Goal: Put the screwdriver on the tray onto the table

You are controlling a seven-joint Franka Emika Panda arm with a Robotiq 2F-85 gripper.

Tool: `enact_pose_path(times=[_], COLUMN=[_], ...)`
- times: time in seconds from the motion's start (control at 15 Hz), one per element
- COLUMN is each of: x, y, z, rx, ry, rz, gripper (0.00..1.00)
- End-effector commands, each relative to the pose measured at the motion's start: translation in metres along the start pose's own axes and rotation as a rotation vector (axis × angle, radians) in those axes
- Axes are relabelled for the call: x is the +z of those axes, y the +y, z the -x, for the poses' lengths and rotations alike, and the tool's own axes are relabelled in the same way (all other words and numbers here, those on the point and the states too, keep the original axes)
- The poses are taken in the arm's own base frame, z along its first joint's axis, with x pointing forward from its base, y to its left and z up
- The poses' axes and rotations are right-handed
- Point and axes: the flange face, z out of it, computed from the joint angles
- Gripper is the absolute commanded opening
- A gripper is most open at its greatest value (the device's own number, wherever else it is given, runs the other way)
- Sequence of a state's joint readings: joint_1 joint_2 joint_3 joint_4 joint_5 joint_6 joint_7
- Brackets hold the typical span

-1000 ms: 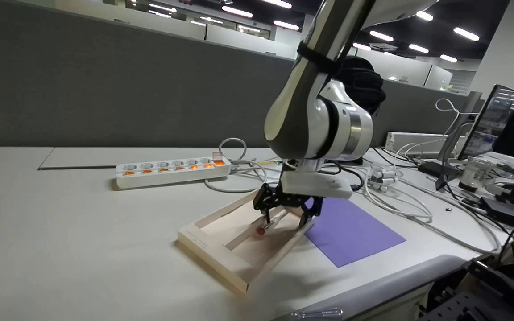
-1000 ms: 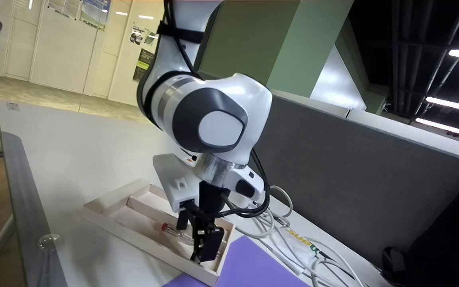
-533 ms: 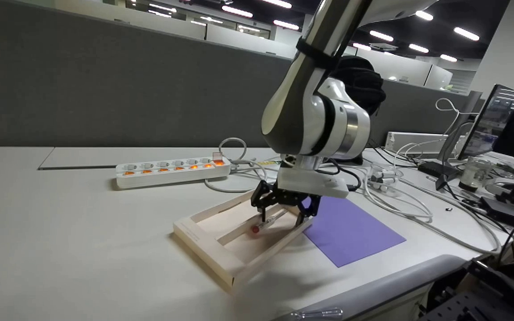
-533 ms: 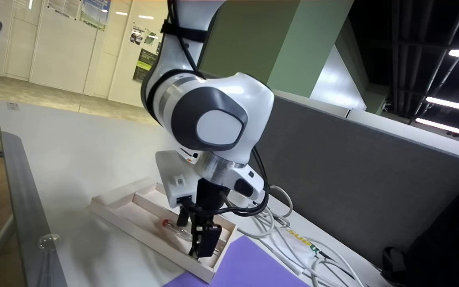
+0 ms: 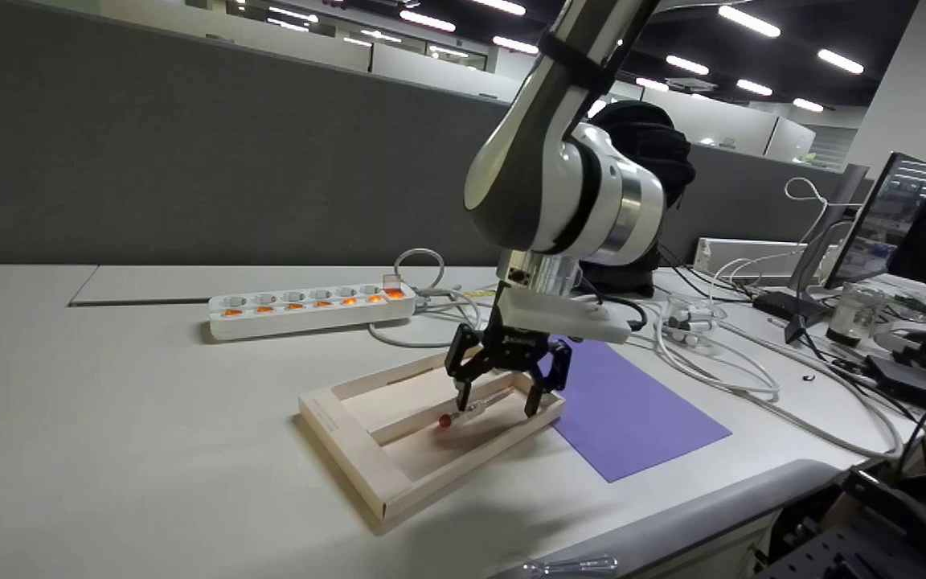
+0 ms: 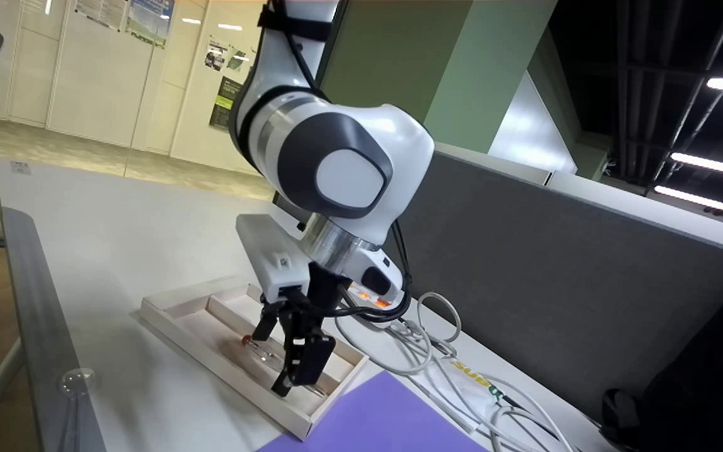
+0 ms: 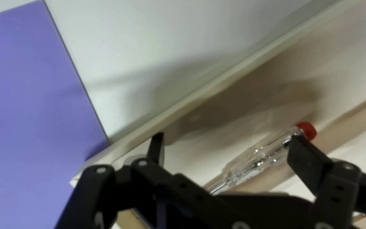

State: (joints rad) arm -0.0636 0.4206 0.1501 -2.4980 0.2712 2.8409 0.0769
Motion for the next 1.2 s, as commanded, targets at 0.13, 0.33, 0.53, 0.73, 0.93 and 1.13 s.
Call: enact_pose_path(times=[0.13, 0.33, 0.53, 0.73, 0.93, 1.13], x=[-0.006, 0.001, 0.004, 0.005, 0.003, -0.001], y=[0.006, 0.006, 0.003, -0.003, -0.007, -0.012], z=[-0.005, -0.008, -0.012, -0.013, -0.013, -0.010], rx=[-0.110, -0.152, -0.187, -0.220, -0.248, -0.292], ry=[0.001, -0.009, 0.017, 0.060, 0.091, 0.113], rz=[0.053, 0.076, 0.085, 0.077, 0.066, 0.053], gripper=[1.00, 1.00, 1.00, 1.00, 1.00, 1.00])
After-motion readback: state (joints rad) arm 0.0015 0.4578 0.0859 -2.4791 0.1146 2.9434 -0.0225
